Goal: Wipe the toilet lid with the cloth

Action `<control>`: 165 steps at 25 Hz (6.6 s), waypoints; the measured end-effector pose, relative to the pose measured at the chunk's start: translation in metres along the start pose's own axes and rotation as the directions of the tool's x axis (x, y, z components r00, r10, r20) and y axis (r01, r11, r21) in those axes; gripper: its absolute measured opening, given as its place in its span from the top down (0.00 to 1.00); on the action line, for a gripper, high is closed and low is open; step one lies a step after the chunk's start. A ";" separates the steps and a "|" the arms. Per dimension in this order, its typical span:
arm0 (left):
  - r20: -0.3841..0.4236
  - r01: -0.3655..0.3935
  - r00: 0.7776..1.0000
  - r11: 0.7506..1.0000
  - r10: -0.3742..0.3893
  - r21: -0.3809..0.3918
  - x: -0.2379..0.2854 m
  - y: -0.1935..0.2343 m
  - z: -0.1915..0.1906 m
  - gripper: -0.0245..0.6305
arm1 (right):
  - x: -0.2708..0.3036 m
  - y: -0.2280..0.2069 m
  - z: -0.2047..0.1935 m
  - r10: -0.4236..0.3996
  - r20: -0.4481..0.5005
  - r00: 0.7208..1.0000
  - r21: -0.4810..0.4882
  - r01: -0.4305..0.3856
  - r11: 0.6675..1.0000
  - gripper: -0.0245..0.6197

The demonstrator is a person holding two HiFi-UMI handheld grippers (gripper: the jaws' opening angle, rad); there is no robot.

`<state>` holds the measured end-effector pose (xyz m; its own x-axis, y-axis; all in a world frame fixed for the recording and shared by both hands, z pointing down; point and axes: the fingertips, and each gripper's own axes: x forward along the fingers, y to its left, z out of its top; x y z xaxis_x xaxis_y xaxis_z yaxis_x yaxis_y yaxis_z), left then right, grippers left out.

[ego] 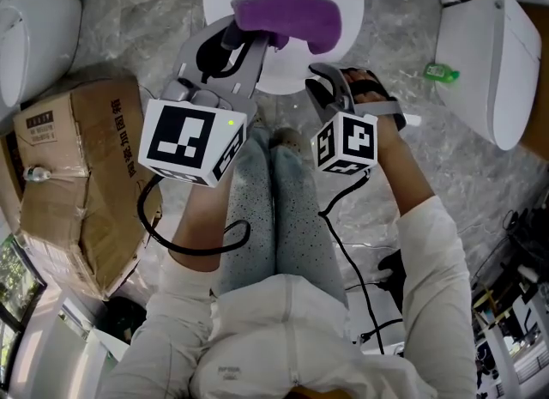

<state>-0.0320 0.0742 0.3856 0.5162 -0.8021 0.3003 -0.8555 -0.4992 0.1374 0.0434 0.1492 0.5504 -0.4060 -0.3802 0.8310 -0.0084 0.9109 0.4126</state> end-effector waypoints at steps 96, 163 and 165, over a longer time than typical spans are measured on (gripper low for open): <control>-0.499 -0.051 0.859 0.989 0.115 0.139 0.289 0.086 -0.188 0.89 | 0.034 -0.254 -0.034 -0.271 0.098 0.958 0.788 0.091 0.608 0.94; -0.334 -0.102 0.937 0.995 0.100 0.012 0.178 0.113 -0.043 0.89 | -0.048 -0.292 -0.009 -0.405 -0.021 0.914 0.851 0.229 0.472 0.94; -0.296 -0.108 0.949 0.994 0.111 0.024 0.168 0.116 -0.014 0.89 | -0.063 -0.297 0.004 -0.431 -0.020 0.902 0.852 0.241 0.465 0.94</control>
<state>-0.0451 -0.1140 0.4653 0.3833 -0.7191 0.5796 -0.9052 -0.4173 0.0809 0.0678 -0.0971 0.3742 -0.3448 -0.7386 0.5793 -0.8801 0.4689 0.0740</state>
